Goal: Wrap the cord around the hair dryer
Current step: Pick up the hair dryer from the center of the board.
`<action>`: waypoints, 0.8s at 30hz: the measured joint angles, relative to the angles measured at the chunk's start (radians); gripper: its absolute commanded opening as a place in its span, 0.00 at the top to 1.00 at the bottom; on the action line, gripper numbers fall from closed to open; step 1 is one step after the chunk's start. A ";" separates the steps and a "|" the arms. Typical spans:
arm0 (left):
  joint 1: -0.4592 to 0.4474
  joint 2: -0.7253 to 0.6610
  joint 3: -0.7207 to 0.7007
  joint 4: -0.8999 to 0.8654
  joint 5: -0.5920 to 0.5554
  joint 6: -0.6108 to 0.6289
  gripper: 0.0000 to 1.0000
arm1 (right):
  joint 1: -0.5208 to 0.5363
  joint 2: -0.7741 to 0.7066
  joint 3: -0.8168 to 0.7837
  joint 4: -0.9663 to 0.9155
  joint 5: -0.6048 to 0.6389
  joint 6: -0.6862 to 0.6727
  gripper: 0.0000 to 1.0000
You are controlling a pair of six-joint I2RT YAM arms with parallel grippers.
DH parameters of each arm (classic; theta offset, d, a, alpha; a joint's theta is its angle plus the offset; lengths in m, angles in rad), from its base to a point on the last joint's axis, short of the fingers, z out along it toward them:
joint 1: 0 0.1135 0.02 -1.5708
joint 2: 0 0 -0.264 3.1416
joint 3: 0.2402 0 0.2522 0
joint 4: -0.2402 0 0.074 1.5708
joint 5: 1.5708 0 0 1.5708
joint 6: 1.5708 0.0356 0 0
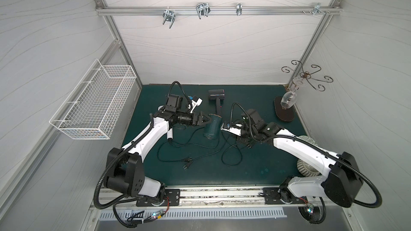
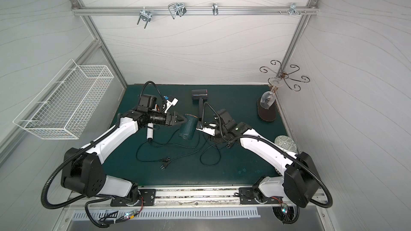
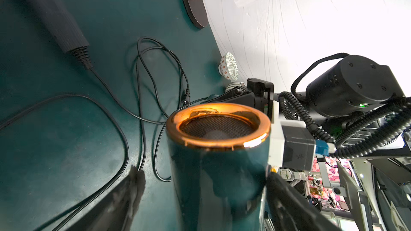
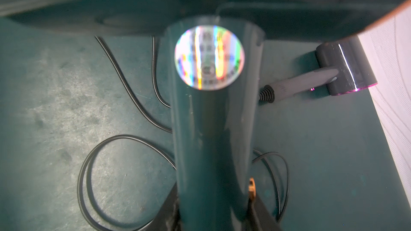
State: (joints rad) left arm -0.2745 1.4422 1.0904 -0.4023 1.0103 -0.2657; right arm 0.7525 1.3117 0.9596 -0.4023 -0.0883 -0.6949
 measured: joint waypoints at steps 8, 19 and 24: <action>-0.023 0.012 0.015 -0.012 0.002 0.009 0.12 | 0.028 0.008 0.006 0.005 0.009 -0.011 1.00; -0.047 0.031 0.028 -0.045 0.001 0.031 0.12 | 0.048 0.037 0.042 0.017 0.029 -0.021 1.00; -0.054 0.041 0.029 -0.049 0.001 0.032 0.12 | 0.056 0.051 0.056 0.030 0.035 -0.032 1.00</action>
State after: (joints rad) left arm -0.3286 1.4830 1.1194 -0.4515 1.0111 -0.2340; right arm 0.8089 1.3628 1.0161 -0.3725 -0.0528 -0.7269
